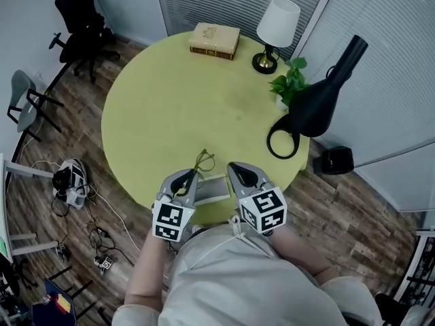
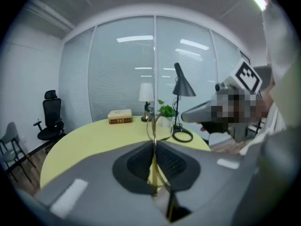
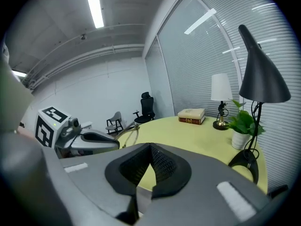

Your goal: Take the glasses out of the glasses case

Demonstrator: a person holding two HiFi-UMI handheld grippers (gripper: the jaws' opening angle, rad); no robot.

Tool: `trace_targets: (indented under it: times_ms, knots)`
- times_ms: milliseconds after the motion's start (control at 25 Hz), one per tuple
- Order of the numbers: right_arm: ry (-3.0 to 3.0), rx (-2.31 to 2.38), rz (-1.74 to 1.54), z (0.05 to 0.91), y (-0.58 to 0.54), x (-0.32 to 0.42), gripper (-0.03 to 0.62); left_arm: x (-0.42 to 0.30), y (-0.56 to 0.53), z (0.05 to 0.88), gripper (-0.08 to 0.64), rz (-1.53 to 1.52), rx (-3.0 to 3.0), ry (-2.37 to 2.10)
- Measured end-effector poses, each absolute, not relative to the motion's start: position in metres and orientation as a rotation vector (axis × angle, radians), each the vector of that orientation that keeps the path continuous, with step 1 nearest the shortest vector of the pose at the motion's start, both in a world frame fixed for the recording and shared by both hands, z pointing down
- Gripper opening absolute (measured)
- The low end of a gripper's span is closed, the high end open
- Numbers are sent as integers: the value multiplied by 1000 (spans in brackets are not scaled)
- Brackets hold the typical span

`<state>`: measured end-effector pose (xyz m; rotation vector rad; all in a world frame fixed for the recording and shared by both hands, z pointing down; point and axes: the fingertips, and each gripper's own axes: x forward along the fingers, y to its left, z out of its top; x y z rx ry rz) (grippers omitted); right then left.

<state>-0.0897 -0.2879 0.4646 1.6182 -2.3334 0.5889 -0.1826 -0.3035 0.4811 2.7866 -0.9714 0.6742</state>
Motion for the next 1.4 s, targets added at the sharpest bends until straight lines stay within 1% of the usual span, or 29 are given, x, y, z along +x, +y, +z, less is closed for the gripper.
trace_targets:
  times_ms: [320, 480, 640, 1400]
  knots:
    - [-2367, 1585, 523, 446, -299, -99, 0, -219, -331, 399, 17, 170, 2581, -1356]
    - [-2402, 1584, 483, 436, -304, -105, 0, -244, -341, 377, 18, 67, 2468, -1515]
    - [-2412, 1598, 436, 427, -307, -106, 0, -257, -341, 369, 18, 66, 2427, -1621]
    - [-2431, 1567, 368, 419, -308, -112, 0, -246, -343, 380, 18, 177, 2483, -1598]
